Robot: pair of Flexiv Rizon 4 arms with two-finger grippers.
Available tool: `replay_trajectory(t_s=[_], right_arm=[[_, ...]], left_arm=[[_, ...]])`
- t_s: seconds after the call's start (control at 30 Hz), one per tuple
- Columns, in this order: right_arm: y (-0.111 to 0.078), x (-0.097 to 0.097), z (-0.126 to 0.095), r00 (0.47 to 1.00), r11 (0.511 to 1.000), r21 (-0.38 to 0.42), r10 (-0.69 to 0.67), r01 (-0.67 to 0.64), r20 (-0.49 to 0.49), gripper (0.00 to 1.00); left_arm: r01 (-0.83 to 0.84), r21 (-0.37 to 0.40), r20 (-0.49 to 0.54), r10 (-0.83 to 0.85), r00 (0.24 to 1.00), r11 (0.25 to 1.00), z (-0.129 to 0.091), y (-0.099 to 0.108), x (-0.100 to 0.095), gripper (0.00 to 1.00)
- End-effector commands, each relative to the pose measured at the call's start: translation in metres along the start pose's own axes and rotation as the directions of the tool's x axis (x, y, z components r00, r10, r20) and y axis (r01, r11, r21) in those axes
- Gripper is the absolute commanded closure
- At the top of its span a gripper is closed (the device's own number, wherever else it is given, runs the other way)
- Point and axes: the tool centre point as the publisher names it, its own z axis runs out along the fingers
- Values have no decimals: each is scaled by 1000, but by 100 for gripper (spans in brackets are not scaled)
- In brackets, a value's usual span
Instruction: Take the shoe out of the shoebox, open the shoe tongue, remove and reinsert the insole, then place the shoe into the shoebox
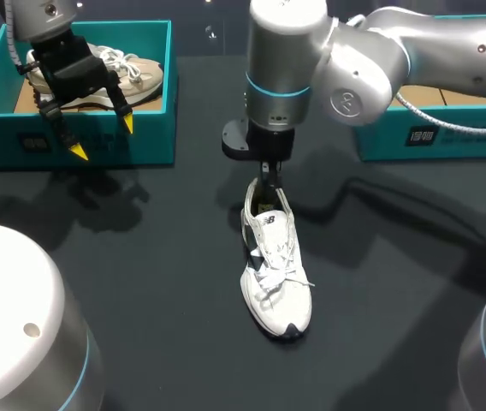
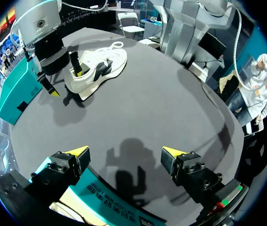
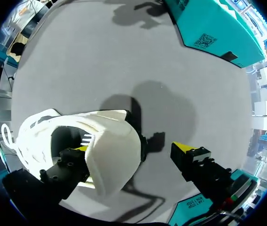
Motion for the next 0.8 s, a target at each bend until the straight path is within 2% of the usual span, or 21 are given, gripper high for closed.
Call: replay_trajectory(t_s=[0.03,0.2,0.4,0.43,0.5,0.57,0.6,0.63,0.8], right_arm=[[2,-4,10,1000,1000,-5,5,-5,-11,7],[0,-2,14,1000,1000,-9,9,-9,-15,15],[-1,1,17,1000,1000,-15,15,-15,-19,39],[-1,2,18,1000,1000,-16,17,-18,-19,48],[-2,4,18,1000,1000,-18,23,-23,-18,55],[-4,5,17,999,999,-20,28,-28,-15,71],[-4,6,17,999,999,-22,30,-30,-13,90],[-5,7,16,999,999,-22,31,-32,-12,100],[-9,10,3,999,999,-23,44,-44,0,100]], left_arm=[[0,-2,-1,0,1000,1000,0,0,0,0],[0,-2,-1,0,1000,1000,0,0,0,0],[0,-2,-1,0,1000,1000,0,0,0,0],[0,-2,-1,0,1000,1000,0,0,0,0],[0,-2,-1,0,1000,1000,0,0,0,0],[0,-2,-1,0,1000,1000,0,0,0,0],[0,-2,-1,0,1000,1000,0,0,0,0],[0,-2,-1,0,1000,1000,0,0,0,0],[0,-2,-1,0,1000,1000,0,0,0,0]])
